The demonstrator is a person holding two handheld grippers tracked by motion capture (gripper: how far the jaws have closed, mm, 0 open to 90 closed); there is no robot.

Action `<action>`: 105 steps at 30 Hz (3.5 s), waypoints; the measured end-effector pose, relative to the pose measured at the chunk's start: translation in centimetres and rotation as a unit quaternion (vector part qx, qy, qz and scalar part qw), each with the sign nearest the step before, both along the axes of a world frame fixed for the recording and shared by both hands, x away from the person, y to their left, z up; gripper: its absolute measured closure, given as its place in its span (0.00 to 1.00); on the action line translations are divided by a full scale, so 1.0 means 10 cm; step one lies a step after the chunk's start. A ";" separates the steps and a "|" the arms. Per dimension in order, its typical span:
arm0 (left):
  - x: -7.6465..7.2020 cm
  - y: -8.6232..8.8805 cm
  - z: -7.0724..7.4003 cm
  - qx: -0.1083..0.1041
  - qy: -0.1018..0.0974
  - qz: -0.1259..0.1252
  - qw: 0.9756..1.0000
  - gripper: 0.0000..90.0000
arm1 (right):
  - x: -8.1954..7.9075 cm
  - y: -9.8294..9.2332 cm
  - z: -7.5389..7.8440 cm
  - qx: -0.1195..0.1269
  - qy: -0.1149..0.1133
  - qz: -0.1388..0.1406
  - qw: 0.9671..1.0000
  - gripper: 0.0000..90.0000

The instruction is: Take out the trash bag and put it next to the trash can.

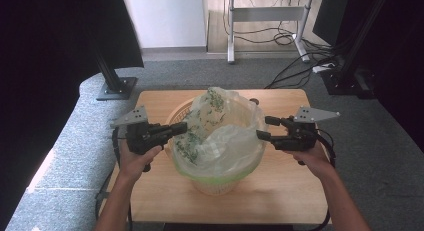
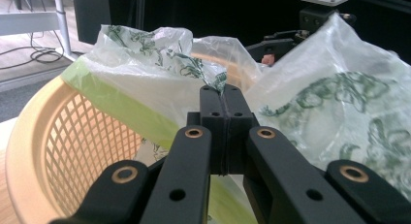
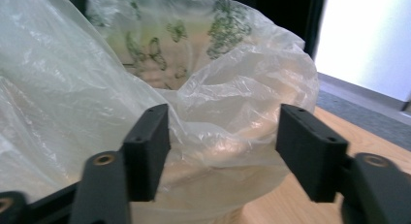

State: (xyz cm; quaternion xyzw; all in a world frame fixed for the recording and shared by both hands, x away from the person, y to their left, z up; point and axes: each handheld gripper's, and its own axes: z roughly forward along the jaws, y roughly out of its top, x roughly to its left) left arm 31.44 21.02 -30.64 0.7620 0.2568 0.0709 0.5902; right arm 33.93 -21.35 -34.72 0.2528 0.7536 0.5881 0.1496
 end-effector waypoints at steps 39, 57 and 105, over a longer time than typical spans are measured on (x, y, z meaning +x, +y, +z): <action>0.05 -0.16 0.19 -0.017 -0.028 0.007 0.999 1.00 | -0.13 0.61 0.60 0.008 -0.110 0.008 0.994 0.92; 0.03 -0.16 0.13 -0.010 -0.022 0.010 1.000 1.00 | 0.12 0.08 0.62 0.045 -0.059 -0.032 0.997 0.50; -0.02 -0.11 0.10 -0.015 -0.025 0.016 0.999 1.00 | 0.21 0.59 0.80 -0.009 -0.073 0.012 0.997 1.00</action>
